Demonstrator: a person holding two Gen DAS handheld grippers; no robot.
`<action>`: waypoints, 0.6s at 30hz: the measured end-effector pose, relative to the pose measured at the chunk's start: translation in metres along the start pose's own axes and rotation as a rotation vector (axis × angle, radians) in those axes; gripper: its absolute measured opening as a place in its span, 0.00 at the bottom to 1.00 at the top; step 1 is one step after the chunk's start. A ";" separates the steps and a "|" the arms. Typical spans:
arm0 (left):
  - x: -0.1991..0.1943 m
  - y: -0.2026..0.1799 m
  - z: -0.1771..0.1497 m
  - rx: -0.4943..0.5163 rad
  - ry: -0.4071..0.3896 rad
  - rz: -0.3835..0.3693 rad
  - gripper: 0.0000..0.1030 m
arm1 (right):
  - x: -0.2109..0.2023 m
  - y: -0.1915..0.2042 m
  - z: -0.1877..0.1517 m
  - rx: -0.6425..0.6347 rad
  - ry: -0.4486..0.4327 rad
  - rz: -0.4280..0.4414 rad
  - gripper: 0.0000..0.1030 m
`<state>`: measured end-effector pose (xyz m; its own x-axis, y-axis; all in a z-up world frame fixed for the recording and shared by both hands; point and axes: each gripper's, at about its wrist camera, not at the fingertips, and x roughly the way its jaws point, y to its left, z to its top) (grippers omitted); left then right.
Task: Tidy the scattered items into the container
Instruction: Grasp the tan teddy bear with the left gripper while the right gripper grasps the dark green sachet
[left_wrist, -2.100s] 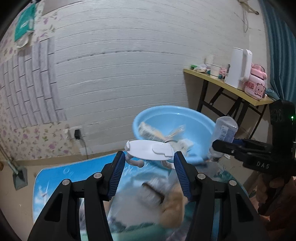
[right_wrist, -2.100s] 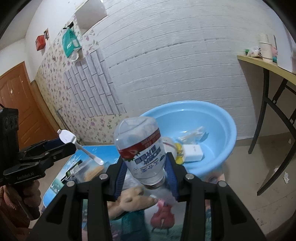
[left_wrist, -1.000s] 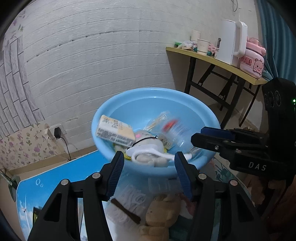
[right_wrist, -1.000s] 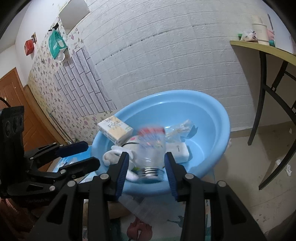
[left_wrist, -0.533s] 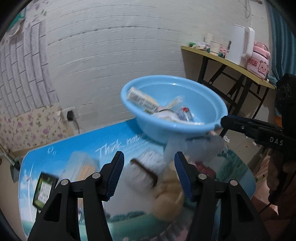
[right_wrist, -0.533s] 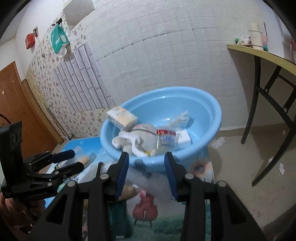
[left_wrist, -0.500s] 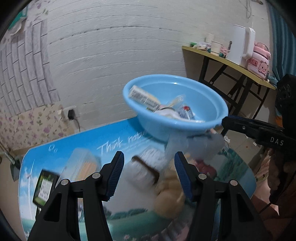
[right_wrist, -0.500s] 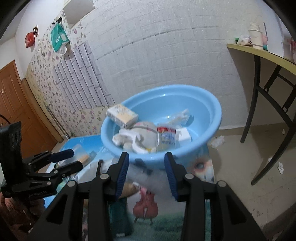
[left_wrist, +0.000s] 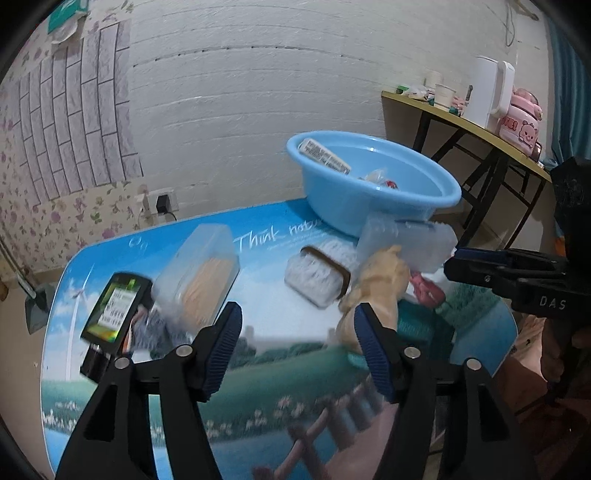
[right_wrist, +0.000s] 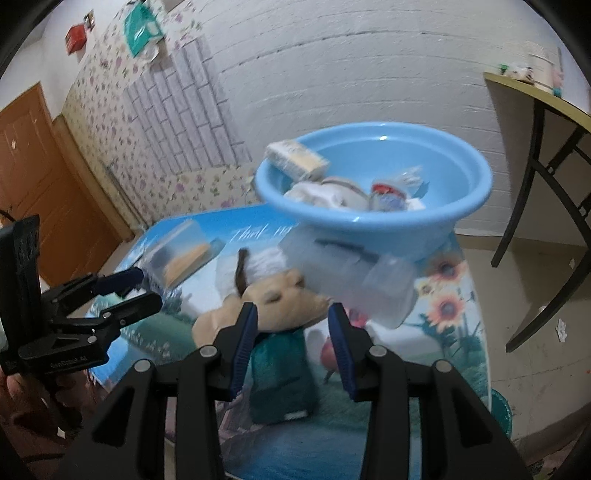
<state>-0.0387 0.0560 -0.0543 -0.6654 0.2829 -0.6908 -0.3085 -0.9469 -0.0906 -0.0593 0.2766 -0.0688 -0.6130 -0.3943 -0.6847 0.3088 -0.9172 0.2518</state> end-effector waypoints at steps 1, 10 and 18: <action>-0.001 0.001 -0.002 -0.001 0.001 -0.001 0.63 | 0.002 0.003 -0.002 -0.005 0.011 0.002 0.38; -0.001 -0.007 -0.016 0.020 0.013 -0.035 0.64 | 0.021 0.018 -0.019 -0.054 0.097 -0.010 0.38; 0.014 -0.021 -0.017 0.040 0.030 -0.074 0.64 | 0.029 0.017 -0.023 -0.083 0.123 -0.016 0.46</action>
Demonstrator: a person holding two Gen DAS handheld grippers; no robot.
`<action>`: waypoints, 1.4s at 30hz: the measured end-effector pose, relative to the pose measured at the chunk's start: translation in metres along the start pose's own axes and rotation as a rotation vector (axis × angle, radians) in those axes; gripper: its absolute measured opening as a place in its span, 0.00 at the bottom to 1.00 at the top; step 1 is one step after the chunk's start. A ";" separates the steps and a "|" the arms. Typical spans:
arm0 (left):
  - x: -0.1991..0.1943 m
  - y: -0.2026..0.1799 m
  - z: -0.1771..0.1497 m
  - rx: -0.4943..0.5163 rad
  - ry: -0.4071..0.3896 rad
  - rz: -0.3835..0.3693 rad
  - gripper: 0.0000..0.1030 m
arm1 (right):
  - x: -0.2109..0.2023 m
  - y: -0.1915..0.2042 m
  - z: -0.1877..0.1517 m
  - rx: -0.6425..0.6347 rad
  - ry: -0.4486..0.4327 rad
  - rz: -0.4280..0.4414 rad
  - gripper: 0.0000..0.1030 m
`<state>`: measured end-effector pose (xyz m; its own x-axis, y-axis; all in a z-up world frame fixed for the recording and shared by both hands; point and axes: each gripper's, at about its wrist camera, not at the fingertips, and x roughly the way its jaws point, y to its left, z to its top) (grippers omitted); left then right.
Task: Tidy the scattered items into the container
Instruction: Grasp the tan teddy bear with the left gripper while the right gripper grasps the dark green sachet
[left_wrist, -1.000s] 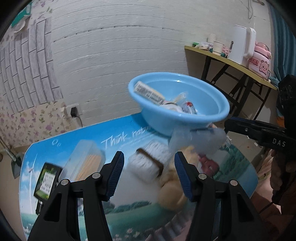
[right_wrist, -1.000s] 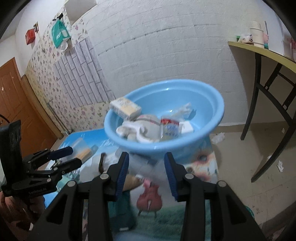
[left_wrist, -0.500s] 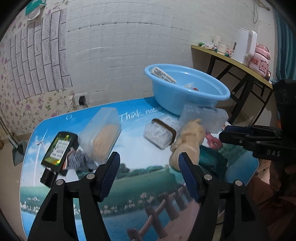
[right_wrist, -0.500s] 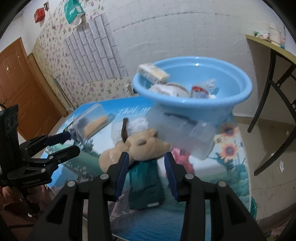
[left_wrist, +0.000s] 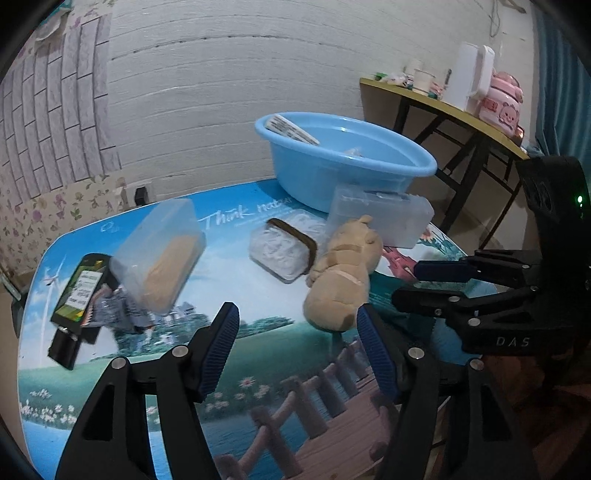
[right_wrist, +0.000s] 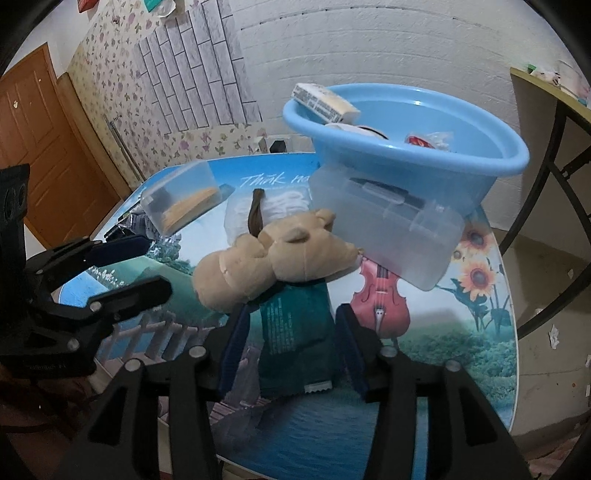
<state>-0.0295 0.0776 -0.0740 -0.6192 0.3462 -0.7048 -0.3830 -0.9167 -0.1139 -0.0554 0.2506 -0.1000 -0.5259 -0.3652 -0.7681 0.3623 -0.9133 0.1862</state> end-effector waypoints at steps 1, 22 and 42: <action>0.004 -0.003 0.000 0.009 0.005 -0.007 0.64 | 0.002 -0.001 0.000 0.001 0.003 0.001 0.47; 0.043 -0.022 0.013 0.079 0.057 -0.086 0.43 | 0.011 -0.012 -0.004 0.018 0.026 0.012 0.47; -0.004 0.013 -0.017 0.010 0.040 -0.031 0.42 | 0.017 0.011 -0.009 -0.073 0.045 -0.003 0.48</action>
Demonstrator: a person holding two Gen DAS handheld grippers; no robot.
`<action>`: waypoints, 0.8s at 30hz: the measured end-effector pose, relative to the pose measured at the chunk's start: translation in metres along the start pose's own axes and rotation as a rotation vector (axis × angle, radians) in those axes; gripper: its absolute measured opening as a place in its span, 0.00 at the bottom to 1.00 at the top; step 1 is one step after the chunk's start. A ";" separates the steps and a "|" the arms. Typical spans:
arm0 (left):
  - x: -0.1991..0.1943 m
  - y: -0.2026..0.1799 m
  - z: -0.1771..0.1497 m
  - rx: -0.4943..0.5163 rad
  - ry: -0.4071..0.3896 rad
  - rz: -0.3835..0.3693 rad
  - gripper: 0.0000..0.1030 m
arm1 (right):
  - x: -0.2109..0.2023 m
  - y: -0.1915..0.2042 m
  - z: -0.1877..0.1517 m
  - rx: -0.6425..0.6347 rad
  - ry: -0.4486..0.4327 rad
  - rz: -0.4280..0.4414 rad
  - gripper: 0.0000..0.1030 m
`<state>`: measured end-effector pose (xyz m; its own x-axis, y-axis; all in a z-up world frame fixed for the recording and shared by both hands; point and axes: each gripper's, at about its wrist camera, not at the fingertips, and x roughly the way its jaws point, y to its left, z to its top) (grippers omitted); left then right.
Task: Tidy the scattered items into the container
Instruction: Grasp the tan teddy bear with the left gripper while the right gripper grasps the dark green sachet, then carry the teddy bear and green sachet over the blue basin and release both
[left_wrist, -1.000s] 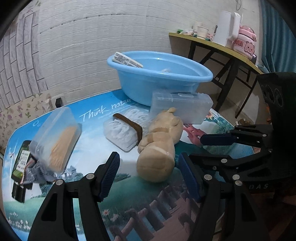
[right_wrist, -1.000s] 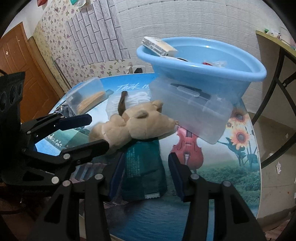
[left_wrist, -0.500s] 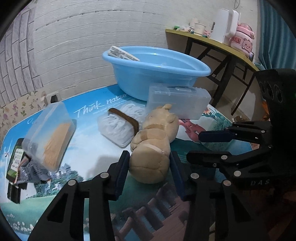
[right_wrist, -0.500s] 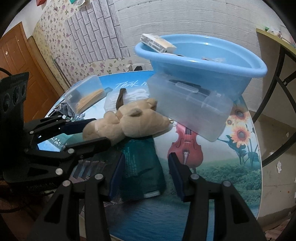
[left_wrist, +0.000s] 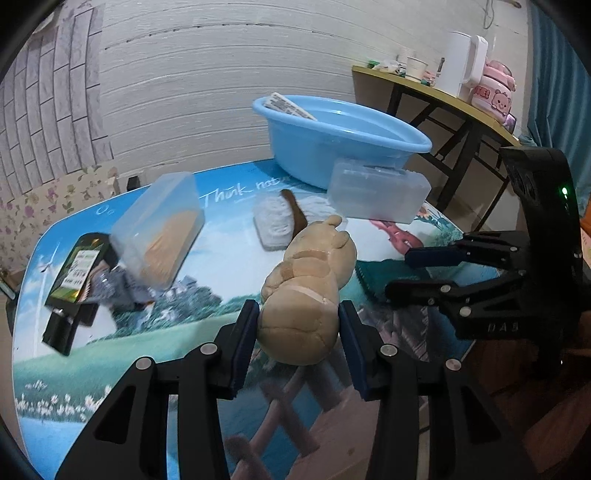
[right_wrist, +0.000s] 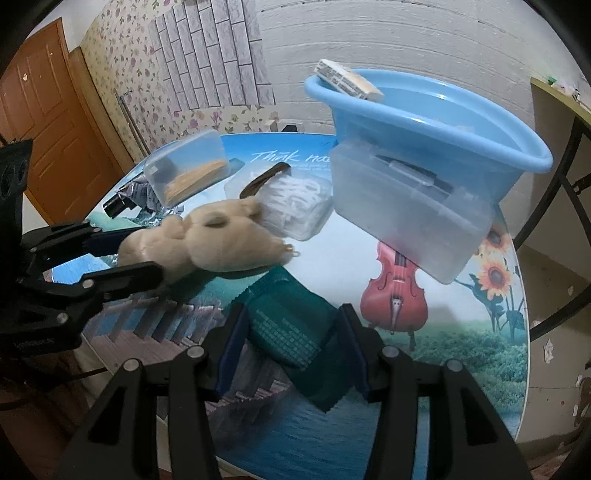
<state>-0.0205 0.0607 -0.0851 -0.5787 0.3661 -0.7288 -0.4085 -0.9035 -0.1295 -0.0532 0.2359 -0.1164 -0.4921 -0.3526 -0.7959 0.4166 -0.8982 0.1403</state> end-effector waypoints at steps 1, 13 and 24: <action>-0.002 0.002 -0.002 -0.003 0.000 0.006 0.42 | 0.000 0.000 0.000 0.003 0.001 -0.003 0.48; -0.021 0.018 -0.025 -0.025 0.024 0.032 0.42 | -0.005 0.004 -0.010 -0.036 0.049 0.008 0.50; -0.021 0.017 -0.024 -0.020 0.023 0.031 0.49 | -0.016 0.018 -0.009 -0.047 0.023 0.052 0.51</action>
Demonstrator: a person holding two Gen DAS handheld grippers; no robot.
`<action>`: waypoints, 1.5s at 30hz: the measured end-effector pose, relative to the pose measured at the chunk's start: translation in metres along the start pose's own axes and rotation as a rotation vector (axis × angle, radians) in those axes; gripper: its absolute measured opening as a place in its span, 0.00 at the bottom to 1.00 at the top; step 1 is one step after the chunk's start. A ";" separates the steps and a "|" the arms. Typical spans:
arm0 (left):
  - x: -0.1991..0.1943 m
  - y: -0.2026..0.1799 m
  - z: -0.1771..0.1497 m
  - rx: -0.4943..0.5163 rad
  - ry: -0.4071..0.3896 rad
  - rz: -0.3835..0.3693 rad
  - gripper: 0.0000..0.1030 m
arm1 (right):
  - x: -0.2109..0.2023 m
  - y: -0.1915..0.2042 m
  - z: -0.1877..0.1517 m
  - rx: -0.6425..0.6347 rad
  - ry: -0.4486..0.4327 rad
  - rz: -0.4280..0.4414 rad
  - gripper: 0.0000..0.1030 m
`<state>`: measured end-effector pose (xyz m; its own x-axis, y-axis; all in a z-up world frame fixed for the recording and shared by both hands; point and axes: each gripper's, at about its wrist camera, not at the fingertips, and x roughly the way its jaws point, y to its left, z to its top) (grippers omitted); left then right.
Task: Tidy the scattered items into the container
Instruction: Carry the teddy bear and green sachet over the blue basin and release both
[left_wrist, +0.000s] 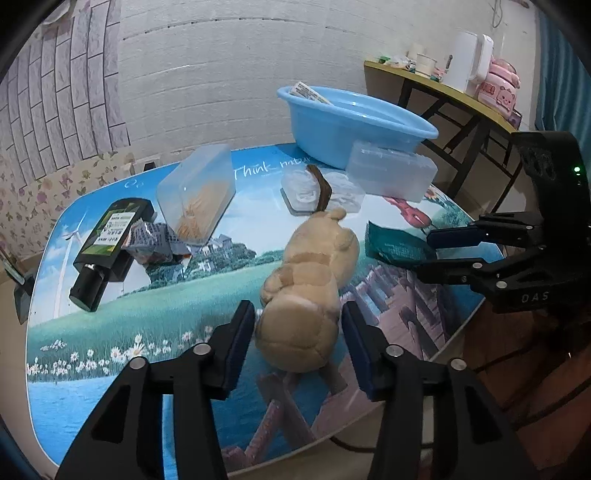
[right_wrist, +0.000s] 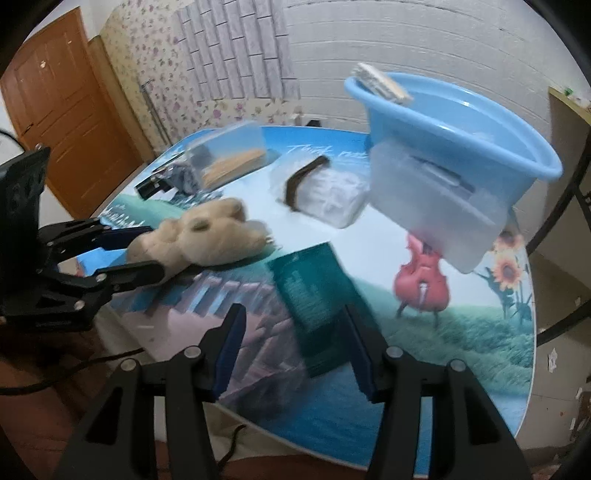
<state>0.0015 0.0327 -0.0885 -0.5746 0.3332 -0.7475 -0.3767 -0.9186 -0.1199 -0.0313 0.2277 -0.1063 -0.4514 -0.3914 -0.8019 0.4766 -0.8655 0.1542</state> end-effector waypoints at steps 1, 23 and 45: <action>0.001 0.000 0.002 0.001 -0.004 0.002 0.51 | 0.002 -0.002 0.001 0.006 0.000 -0.007 0.51; 0.039 -0.016 0.015 0.089 0.024 0.048 0.59 | 0.025 -0.004 0.010 -0.100 0.013 -0.061 0.53; 0.000 -0.011 0.045 -0.023 -0.062 0.021 0.54 | -0.028 -0.004 0.017 -0.083 -0.169 0.024 0.38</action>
<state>-0.0266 0.0521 -0.0579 -0.6267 0.3258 -0.7079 -0.3479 -0.9298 -0.1199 -0.0336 0.2364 -0.0746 -0.5561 -0.4644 -0.6893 0.5462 -0.8293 0.1181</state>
